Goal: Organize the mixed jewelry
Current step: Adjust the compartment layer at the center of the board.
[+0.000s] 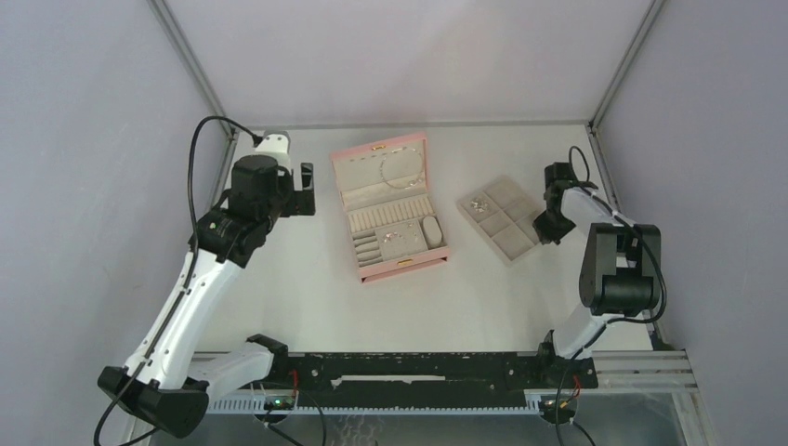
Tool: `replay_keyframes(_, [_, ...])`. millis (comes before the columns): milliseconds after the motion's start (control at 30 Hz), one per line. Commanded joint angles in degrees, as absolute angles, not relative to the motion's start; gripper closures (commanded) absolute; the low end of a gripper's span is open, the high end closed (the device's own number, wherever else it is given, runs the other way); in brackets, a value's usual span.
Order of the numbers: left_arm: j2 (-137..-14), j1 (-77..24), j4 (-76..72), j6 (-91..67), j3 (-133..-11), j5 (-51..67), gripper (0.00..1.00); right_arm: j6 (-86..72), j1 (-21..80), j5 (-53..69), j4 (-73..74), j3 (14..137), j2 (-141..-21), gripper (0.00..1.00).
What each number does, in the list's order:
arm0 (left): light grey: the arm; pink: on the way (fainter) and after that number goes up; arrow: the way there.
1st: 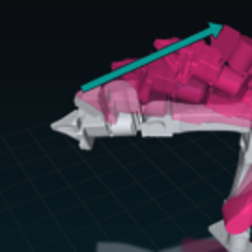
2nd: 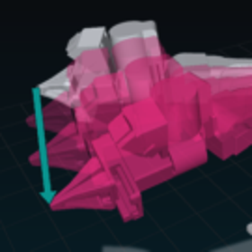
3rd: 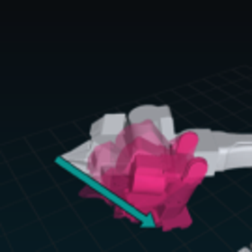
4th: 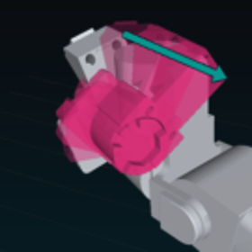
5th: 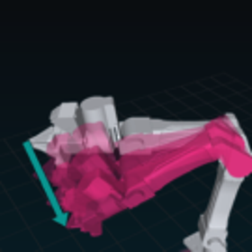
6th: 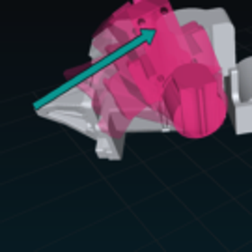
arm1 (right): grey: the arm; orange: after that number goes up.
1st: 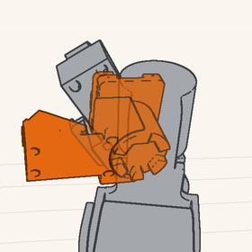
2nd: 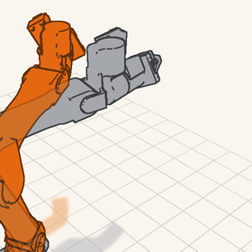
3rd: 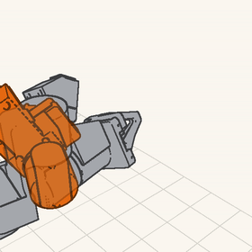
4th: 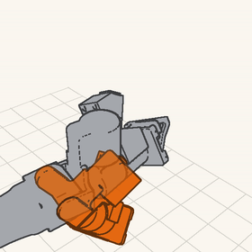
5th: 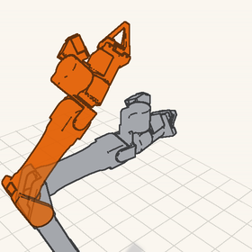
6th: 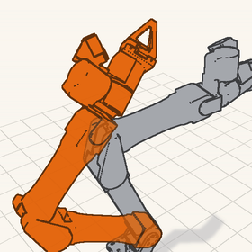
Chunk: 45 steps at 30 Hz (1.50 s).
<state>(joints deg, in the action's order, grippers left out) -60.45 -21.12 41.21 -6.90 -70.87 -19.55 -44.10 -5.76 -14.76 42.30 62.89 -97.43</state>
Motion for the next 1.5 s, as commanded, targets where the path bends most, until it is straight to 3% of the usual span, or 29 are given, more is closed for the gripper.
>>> replay_keyframes(0, [-57.1,-20.92,40.55,-4.22,-69.58,-20.54,0.0,-53.27,-1.5,-18.53,42.55,60.97,-93.24,1.0])
replay_keyframes(133, [-55.49,-20.92,41.15,-3.87,-68.17,-19.97,0.0,-50.75,-0.15,-15.6,42.97,60.6,-94.34,0.92])
replay_keyframes(167, [-55.22,-20.92,41.14,-3.87,-67.78,-19.83,0.0,-49.47,0.62,-15.76,43.37,60.64,-94.17,0.78])
replay_keyframes(267, [-54.9,-20.92,40.96,-4.08,-67.0,-19.46,0.0,-44.24,1.86,-16.57,43.98,60.02,-91.82,0.48])
replay_keyframes(333, [-55.08,-20.92,41.02,-4.44,-66.87,-19.43,0.0,-39.01,1.85,-16.77,43.61,59.17,-88.96,0.44])
replay_keyframes(667, [-56.25,-20.81,41.0,-10.43,-70.06,-20.74,0.0,-8.71,-7.46,-2.66,29.94,59.31,-83.77,0.41])
replay_keyframes(800, [-59.21,-18.5,41.5,-15.25,-75.98,-15.12,0.0,-3.08,-8.77,2.87,24.79,59.41,-86.57,0.43])
replay_keyframes(1000, [-63.1,-17.23,41.57,-15.82,-79.54,-13.05,0.0,6.86,-9.07,13.14,31.23,67.55,-97.83,0.48])
replay_keyframes(1233, [-64.26,-17.23,41.45,-15.29,-78.63,-13.72,0.0,11.35,-9.17,14.66,36.33,74.45,-105.57,0.48])
replay_keyframes(1467, [-66.05,-17.29,40.88,-14.93,-78.63,-13.57,0.0,11.69,-8.9,13.38,36.76,74.97,-108.44,0.65])
